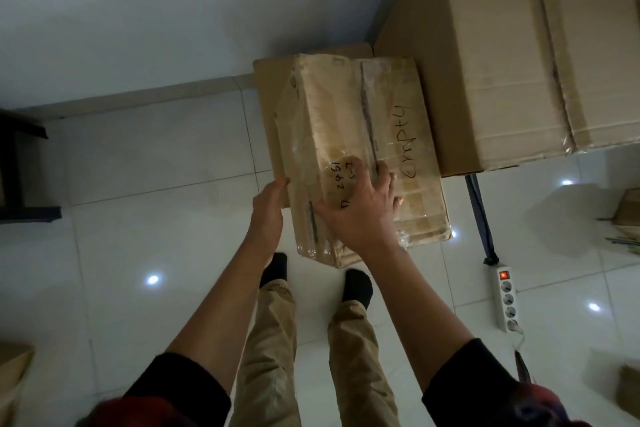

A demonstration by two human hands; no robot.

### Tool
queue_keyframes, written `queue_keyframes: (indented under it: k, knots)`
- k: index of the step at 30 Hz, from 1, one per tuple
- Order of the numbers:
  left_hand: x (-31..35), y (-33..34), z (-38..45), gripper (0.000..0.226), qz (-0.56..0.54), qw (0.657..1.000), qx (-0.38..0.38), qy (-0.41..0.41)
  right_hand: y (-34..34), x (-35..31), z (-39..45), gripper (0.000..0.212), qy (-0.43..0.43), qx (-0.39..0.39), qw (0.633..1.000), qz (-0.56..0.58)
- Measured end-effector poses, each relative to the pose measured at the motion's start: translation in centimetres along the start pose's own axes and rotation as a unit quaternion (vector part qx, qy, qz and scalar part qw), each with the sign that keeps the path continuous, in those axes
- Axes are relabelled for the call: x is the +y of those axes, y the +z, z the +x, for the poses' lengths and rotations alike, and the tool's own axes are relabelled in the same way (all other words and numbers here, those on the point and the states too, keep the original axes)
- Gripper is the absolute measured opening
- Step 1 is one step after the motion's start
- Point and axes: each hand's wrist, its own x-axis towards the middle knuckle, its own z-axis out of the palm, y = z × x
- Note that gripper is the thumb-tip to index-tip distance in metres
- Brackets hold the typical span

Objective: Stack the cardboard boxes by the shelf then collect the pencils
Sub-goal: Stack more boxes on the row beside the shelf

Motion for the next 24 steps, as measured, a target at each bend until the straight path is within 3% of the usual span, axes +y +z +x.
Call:
queue_keyframes:
  k: [2,4,10,15,21,24]
  knots:
    - [-1.1,-0.3,0.6,0.03,-0.006,0.996,-0.009,-0.091,0.0,0.3,-0.2,0.098,-0.001,0.0,1.0,0.016]
    - [-2.2,-0.2,0.4,0.053,-0.013,0.986,-0.042,-0.164,-0.1,0.3,-0.6,0.096,-0.008,0.002,0.999,0.041]
    - [-4.3,1.3,-0.3,0.062,-0.033,0.973,-0.094,-0.206,0.8,0.0,-1.2,0.092,-0.025,-0.01,0.999,0.023]
    - [-5.5,1.4,0.1,0.063,-0.056,0.979,-0.068,-0.186,0.0,0.2,-1.1,0.091,-0.021,-0.008,0.999,0.029]
    - [-3.7,-0.1,-0.6,0.035,-0.073,0.988,-0.003,-0.136,-1.8,-0.8,-0.3,0.088,0.0,0.002,0.996,0.094]
    - [-2.8,-1.3,0.0,0.074,-0.092,0.989,0.045,-0.104,-2.2,-1.4,0.8,0.085,-0.012,-0.008,0.99,0.143]
